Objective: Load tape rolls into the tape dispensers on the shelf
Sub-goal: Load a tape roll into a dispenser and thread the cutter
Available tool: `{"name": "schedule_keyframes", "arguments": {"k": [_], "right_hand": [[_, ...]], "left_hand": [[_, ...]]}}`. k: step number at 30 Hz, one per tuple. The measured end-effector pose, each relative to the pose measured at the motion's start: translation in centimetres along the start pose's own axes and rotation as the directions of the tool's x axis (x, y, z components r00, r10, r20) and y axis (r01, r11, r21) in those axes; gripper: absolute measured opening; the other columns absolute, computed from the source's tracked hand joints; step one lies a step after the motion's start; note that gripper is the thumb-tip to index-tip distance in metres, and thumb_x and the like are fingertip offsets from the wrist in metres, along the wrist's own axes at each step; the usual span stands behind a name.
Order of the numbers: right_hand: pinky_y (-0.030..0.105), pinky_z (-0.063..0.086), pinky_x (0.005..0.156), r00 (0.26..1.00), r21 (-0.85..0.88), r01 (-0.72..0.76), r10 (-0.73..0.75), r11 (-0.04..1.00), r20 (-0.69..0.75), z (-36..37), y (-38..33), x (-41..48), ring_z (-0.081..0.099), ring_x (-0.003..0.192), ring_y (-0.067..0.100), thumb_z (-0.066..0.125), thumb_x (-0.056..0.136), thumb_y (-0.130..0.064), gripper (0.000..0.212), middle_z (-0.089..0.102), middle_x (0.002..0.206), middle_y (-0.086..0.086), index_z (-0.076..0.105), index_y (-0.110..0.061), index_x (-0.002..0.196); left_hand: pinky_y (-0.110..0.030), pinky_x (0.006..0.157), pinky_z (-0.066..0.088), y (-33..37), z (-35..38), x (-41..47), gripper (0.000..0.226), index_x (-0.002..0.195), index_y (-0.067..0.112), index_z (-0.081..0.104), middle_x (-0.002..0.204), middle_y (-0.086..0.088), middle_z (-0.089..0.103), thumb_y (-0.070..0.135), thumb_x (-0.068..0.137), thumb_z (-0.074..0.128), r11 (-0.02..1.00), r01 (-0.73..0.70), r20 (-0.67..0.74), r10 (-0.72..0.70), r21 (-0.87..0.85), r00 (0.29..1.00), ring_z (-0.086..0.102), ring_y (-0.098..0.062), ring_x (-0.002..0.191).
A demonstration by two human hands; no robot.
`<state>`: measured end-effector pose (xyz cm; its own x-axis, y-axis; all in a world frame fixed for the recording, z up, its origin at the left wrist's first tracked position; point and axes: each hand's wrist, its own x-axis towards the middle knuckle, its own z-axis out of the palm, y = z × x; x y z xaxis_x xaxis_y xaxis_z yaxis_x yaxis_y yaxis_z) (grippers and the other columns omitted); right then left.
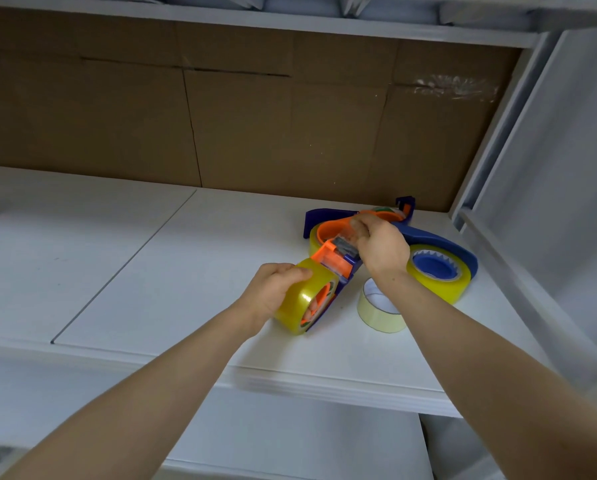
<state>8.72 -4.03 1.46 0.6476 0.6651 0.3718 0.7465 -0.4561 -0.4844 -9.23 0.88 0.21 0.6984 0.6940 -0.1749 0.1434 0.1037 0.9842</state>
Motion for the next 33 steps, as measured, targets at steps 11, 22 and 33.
{"name": "schedule_keyframes", "arguments": {"k": [11, 22, 33], "right_hand": [[0.033, 0.047, 0.067, 0.988, -0.009, 0.036, -0.037, 0.999, -0.147, -0.3, -0.2, 0.0, 0.063, 0.092, 0.035, 0.037, 0.1, -0.026, 0.032, 0.068, 0.101, 0.017, 0.058, -0.016, 0.122], [0.038, 0.051, 0.075, 0.982, 0.171, -0.185, 0.178, 0.968, 0.056, -0.3, 1.0, 2.0, 0.061, 0.086, 0.032, 0.047, 0.093, -0.022, 0.024, 0.066, 0.093, 0.015, 0.066, -0.01, 0.099], [0.015, 0.038, 0.034, 0.558, 0.419, -0.82, 0.382, 0.39, 0.737, 0.8, -0.1, 0.7, 0.054, 0.043, 0.012, 0.058, 0.088, -0.018, 0.008, 0.061, 0.063, 0.006, 0.057, -0.012, 0.081]], "left_hand": [[-0.026, 0.06, 0.055, -0.2, 0.7, 0.6, 0.055, 0.091, -0.006, 0.067, 0.066, -0.01, 0.069, 0.048, 0.081, 0.062, 0.997, -0.019, -0.152, 0.03, 0.077, 0.988, 0.064, -0.015, 0.051], [-0.016, 0.047, 0.051, -0.5, 0.9, 0.7, 0.056, 0.08, -0.006, 0.069, 0.053, -0.005, 0.068, 0.05, 0.078, 0.065, 0.998, -0.013, -0.223, 0.026, 0.061, 0.975, 0.062, -0.012, 0.044], [-0.023, 0.052, 0.05, -2.0, 0.2, -0.1, 0.039, 0.06, 0.008, 0.064, 0.041, 0.0, 0.061, 0.039, 0.084, 0.061, 0.993, -0.075, -0.296, 0.045, -0.091, 0.954, 0.058, -0.01, 0.036]]}}
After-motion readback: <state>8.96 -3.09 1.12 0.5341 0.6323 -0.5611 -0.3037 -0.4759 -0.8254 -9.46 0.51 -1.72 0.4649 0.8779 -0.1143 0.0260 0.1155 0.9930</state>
